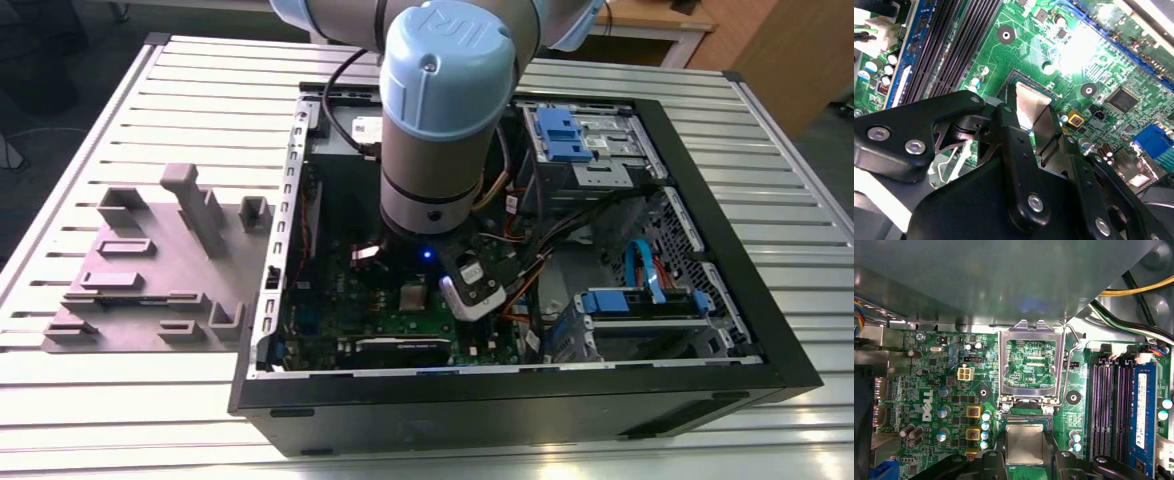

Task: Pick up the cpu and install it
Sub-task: 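Place the cpu into insertion slot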

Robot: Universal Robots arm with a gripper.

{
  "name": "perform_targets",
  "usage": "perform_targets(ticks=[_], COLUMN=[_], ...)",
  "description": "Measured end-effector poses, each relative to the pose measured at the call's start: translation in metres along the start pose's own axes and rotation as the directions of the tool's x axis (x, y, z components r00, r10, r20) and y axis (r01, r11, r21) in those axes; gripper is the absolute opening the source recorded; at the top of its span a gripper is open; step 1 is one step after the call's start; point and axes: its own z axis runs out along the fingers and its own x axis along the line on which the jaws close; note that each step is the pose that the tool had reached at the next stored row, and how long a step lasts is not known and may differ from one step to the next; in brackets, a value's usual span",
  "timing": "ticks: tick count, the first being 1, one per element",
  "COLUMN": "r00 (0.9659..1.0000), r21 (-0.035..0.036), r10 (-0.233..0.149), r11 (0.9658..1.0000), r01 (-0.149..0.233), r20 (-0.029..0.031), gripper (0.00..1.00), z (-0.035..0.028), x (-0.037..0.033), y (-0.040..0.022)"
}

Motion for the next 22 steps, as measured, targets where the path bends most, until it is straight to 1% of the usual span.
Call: perform_targets(ticks=[2, 5, 8, 11, 13, 16, 22], r00=[1.0000, 1.0000, 1.0000, 0.9999, 0.9999, 0.9999, 0.9999], r21=[-0.0016, -0.0002, -0.0003, -0.0001, -0.0018, -0.0021, -0.0018], r10=[0.000, 0.000, 0.002, 0.015, 0.016, 0.016, 0.017], r11=[1.0000, 1.0000, 1.0000, 0.9999, 0.9999, 0.9999, 0.9999], r01=[0.000, 0.000, -0.002, -0.015, -0.016, -0.016, -0.017], r20=[0.0010, 0.0001, 0.0002, 0.0005, 0.0011, 0.0011, 0.0011], gripper=[0.38, 0.38, 0.38, 0.38, 0.38, 0.38, 0.38], z=[-0.0015, -0.0047, -0.0047, -0.0047, -0.0046, -0.0045, -0.0017], x=[-0.0001, 0.0000, 0.0000, 0.0000, 0.0000, 0.0000, 0.0000], y=[0.0003, 0.0002, 0.0002, 0.0002, 0.0003, 0.0004, 0.0002])
